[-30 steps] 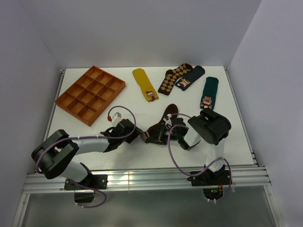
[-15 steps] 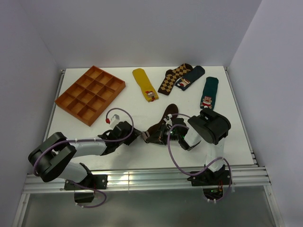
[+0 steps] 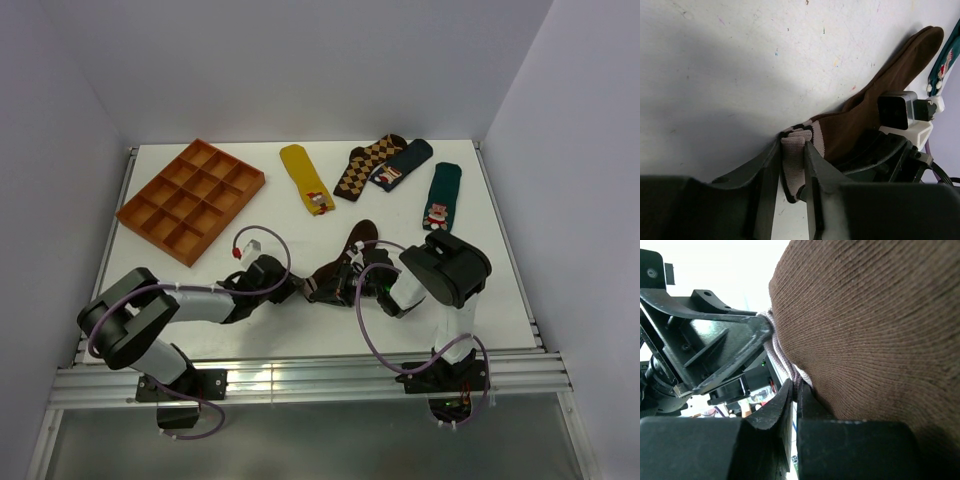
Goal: Roll the socks
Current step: Roll the sock at the center of the board.
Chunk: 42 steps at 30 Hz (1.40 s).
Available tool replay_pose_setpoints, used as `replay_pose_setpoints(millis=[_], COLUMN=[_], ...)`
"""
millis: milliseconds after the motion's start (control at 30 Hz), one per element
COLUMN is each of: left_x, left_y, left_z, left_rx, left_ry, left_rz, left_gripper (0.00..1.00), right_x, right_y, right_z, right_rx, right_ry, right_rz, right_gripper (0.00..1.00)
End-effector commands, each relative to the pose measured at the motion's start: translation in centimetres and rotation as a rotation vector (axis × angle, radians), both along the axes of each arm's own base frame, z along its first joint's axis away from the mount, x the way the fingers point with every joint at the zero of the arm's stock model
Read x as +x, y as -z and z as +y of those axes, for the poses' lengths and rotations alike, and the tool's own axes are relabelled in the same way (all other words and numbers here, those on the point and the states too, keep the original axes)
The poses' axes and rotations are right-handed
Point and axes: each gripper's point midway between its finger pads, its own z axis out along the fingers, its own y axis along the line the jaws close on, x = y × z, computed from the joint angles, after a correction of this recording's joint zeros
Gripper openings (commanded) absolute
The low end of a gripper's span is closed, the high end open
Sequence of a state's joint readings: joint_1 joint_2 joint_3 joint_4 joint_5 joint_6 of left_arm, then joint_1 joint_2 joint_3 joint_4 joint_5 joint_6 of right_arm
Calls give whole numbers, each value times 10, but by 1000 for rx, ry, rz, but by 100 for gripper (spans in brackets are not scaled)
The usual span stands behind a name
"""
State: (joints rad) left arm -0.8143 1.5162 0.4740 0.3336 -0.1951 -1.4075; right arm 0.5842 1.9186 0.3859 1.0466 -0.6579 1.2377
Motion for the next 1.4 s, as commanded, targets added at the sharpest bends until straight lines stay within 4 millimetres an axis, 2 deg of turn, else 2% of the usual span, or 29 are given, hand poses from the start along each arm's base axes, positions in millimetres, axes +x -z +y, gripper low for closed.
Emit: replay_pose_setpoints(millis=[0,67,100,167,200,267,300,333,367,433,467,533,567,600,667,700,767,800,967,1133,1367], left_x=[-15,-16,-16,-17,-15,-16,-12,-10,-9,-6,-3,-2,-1,2,3,5,4,5,6,10,15], left_y=[28,32,33,36,35,39,36,35,34,32,29,28,26,21,19,16,13,11,5,2,2], left_z=[8,8,8,8,7,11,11,12,15,22,23,34,35,34,39,39,42,42,49,48,46], left_rx=[96,112,117,136,142,176,187,198,214,265,275,342,358,363,398,402,421,427,483,522,613], left_ry=[30,32,34,36,35,31,19,11,3,-25,-36,-58,-56,-56,-57,-60,-54,-50,-34,-2,42], left_rz=[74,88,90,98,96,110,101,99,102,107,99,109,103,95,91,85,78,73,60,47,73], left_gripper=[31,24,16,7,0,0,0,0,0,0,0,0,0,0,0,0,0,0,0,0,1], right_x=[-10,-10,-9,-7,-2,-1,5,8,6,17,19,26,33,39,37,43,39,41,28,26,26], right_y=[31,33,31,34,29,33,22,20,26,8,10,-5,-13,-24,-34,-41,-47,-46,-46,-32,-48], right_z=[-17,-18,-19,-22,-20,-25,-21,-22,-28,-23,-31,-27,-33,-30,-27,-26,-18,-20,0,-3,6], right_rx=[-114,-129,-134,-166,-169,-228,-226,-252,-312,-344,-408,-457,-515,-534,-599,-630,-665,-708,-729,-762,-673], right_ry=[57,55,58,62,63,60,58,46,50,37,51,30,59,63,30,46,7,10,-49,-25,17], right_rz=[140,137,127,117,91,62,21,-21,-16,-125,-133,-242,-293,-348,-453,-506,-609,-655,-799,-758,-779], right_gripper=[0,0,0,2,4,13,16,20,27,34,39,45,49,50,50,51,51,51,49,44,43])
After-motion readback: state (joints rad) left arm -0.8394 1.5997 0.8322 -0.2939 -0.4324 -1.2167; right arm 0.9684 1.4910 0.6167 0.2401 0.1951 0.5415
